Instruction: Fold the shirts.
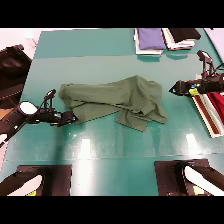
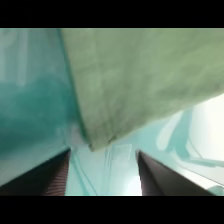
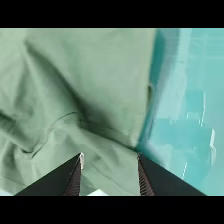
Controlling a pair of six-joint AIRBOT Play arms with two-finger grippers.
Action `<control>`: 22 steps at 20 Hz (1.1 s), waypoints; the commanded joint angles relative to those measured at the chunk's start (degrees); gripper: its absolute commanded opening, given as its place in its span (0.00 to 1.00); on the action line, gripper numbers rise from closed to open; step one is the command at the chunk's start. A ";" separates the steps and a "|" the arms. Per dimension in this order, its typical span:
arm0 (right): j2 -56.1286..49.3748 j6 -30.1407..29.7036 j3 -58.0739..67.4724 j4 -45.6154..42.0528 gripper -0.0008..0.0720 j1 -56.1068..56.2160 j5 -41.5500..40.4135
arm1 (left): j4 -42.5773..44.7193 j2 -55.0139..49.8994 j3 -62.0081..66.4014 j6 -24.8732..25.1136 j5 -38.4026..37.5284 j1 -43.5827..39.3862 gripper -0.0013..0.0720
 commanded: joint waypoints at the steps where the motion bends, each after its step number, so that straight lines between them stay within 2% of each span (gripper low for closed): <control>1: 0.20 0.04 -0.07 0.17 0.57 2.56 -0.39 | -0.61 -1.92 -0.70 -1.51 2.16 -1.73 0.69; 7: 0.20 0.15 -0.07 1.95 0.56 4.20 -0.44 | -7.39 -3.89 -0.66 0.50 6.86 -1.73 0.69; 11: 0.24 0.52 -0.07 3.19 0.56 4.20 -0.44 | -7.72 -5.05 -0.68 0.48 5.31 -1.73 0.69; 12: 0.24 0.52 -0.07 3.17 0.56 4.20 -0.39 | -7.72 -5.03 -0.63 0.48 6.16 -1.70 0.45; 13: 0.24 0.52 -0.07 3.10 0.56 4.17 -0.39 | -7.89 -5.03 -0.44 0.48 7.26 -1.70 0.13; 14: 0.24 0.52 -0.07 3.08 0.56 3.89 -0.31 | -7.63 -5.03 0.31 0.48 7.76 -1.70 0.05; 19: 0.20 0.15 -0.33 -0.74 0.56 -3.58 6.84 | 2.62 -0.68 10.51 0.44 0.74 -1.70 0.05; 21: 0.15 -1.05 -3.08 -1.44 0.58 -7.13 7.30 | 6.14 1.70 14.29 0.46 -2.60 -1.70 0.05; 22: -0.20 -1.97 -5.14 -1.11 0.69 -8.76 7.08 | 6.58 2.40 15.63 0.46 -4.20 -1.70 0.05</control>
